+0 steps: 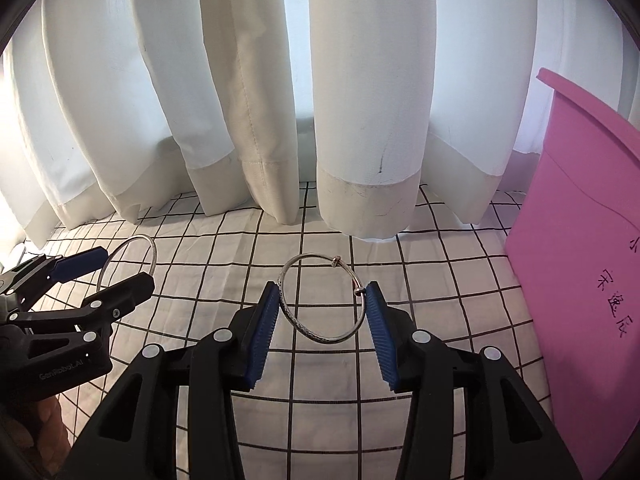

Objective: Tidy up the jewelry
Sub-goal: 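Lift the large ring and thin bangle with both tools over the tub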

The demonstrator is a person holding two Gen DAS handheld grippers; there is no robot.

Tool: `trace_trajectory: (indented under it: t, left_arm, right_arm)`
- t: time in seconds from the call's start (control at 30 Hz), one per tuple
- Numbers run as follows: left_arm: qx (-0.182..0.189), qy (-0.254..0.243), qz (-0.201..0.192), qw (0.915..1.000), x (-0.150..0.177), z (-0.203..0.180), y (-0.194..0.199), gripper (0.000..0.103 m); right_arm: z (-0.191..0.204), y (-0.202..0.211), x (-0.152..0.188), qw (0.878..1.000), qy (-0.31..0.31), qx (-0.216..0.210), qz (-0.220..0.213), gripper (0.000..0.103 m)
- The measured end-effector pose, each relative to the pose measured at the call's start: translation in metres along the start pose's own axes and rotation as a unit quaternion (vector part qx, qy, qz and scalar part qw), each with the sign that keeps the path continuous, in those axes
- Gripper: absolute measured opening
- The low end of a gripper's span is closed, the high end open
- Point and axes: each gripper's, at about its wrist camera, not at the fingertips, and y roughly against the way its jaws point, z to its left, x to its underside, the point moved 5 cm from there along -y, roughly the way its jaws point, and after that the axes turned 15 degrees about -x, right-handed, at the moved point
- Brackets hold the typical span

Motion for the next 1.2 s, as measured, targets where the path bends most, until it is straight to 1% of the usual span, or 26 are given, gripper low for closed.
trace_trajectory:
  t: [0.17,0.27,0.37,0.5,0.63,0.77,0.87,0.97,1.1,1.2]
  left_arm:
    - [0.019,-0.016,-0.021,0.9995,-0.018,-0.006,0.038,0.070]
    - [0.031,-0.030,-0.040,0.9982,-0.030,-0.011,0.062,0.070]
    - [0.047,-0.039,-0.056,0.9966,-0.044,-0.019,0.086,0.070]
    - [0.076,-0.048,-0.067,0.9937,-0.063,-0.035,0.118,0.070]
    - [0.095,-0.067,-0.101,0.9880,-0.081,-0.060,0.152,0.070]
    - [0.120,-0.078,-0.118,0.9827,-0.095,-0.096,0.176,0.070]
    - [0.138,-0.081,-0.126,0.9791,-0.104,-0.130,0.191,0.070]
    - [0.147,-0.085,-0.131,0.9767,-0.113,-0.168,0.203,0.070]
    - [0.155,-0.093,-0.129,0.9750,-0.123,-0.221,0.209,0.070]
    - [0.159,-0.095,-0.117,0.9757,-0.130,-0.258,0.206,0.070]
  right_arm:
    - [0.016,0.038,-0.012,1.000,-0.003,0.013,-0.018,0.043]
    - [0.028,0.060,-0.018,0.999,-0.008,0.021,-0.033,0.043]
    - [0.031,0.087,-0.023,0.998,-0.012,0.033,-0.048,0.043]
    - [0.031,0.133,-0.028,0.996,-0.015,0.055,-0.071,0.043]
    - [0.018,0.176,-0.029,0.993,-0.022,0.075,-0.093,0.043]
    - [-0.010,0.215,-0.029,0.988,-0.031,0.099,-0.112,0.043]
    - [-0.040,0.241,-0.028,0.986,-0.040,0.112,-0.121,0.043]
    - [-0.073,0.262,-0.029,0.983,-0.046,0.126,-0.123,0.043]
    - [-0.120,0.288,-0.024,0.982,-0.060,0.135,-0.120,0.043]
    - [-0.156,0.292,-0.021,0.983,-0.073,0.130,-0.108,0.043]
